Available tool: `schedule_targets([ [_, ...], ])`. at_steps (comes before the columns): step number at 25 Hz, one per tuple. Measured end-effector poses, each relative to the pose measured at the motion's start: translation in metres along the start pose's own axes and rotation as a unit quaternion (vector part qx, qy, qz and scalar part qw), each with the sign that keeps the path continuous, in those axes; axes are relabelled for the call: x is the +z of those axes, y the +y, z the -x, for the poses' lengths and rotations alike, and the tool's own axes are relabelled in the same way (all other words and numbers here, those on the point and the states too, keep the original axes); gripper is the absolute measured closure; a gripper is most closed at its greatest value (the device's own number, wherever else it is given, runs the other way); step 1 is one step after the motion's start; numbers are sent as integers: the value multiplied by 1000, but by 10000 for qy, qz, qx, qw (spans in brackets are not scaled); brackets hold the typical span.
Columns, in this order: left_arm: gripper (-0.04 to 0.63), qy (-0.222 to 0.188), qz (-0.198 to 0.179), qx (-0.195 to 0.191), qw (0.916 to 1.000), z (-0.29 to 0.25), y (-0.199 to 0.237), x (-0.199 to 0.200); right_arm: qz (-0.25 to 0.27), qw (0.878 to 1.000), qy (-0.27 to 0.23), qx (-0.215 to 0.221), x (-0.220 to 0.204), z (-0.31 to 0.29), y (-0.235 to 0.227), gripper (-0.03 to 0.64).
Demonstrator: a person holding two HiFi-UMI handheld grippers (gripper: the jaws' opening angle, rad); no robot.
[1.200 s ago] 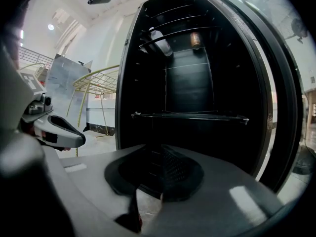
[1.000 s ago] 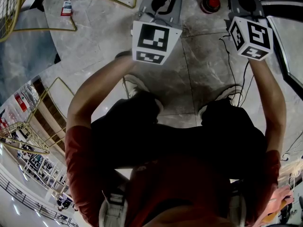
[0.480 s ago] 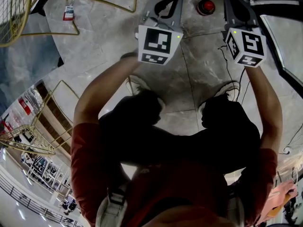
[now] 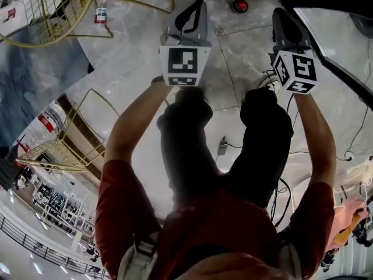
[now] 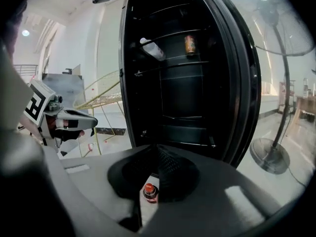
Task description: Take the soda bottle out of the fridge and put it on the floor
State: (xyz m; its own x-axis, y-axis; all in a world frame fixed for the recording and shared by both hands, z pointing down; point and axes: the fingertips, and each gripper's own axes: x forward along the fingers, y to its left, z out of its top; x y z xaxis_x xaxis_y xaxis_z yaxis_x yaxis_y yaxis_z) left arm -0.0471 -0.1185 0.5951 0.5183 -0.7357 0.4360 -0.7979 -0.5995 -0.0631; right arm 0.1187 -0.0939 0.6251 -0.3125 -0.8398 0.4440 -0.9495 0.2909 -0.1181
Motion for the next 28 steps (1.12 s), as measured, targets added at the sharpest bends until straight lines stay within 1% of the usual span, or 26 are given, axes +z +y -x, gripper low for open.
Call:
schedule_targets([
  [2,597,15,75,71,9999,21,5,34,-65,9999,58,-70,31,19,4,616],
  [5,597,-62,-30,190,9998,54,13,90,-56,9999,45,-95,85,49,16,615],
  [7,597,-89,-69,342,9994,76,20,124,4,10000,30,-5,119,72,25,616],
  [10,597,-26,100,517,9986,114,29,167,-185,9997,134,-35,160,107,35,615],
  [12,597,24,210,511,9985,137,30,193,-351,9991,190,-133,186,128,42,615],
  [16,597,119,375,512,9979,182,28,244,-523,9982,273,-129,238,168,62,617],
  [20,597,134,529,579,9968,216,23,292,-601,9975,323,-191,283,208,67,617],
  [23,597,204,689,540,9960,238,20,319,-660,9970,290,-291,312,234,71,615],
  [26,597,290,941,618,9932,253,27,344,-759,9965,253,-227,339,250,76,615],
  [28,597,254,1041,636,9922,261,31,360,-765,9966,203,-242,355,260,77,617],
])
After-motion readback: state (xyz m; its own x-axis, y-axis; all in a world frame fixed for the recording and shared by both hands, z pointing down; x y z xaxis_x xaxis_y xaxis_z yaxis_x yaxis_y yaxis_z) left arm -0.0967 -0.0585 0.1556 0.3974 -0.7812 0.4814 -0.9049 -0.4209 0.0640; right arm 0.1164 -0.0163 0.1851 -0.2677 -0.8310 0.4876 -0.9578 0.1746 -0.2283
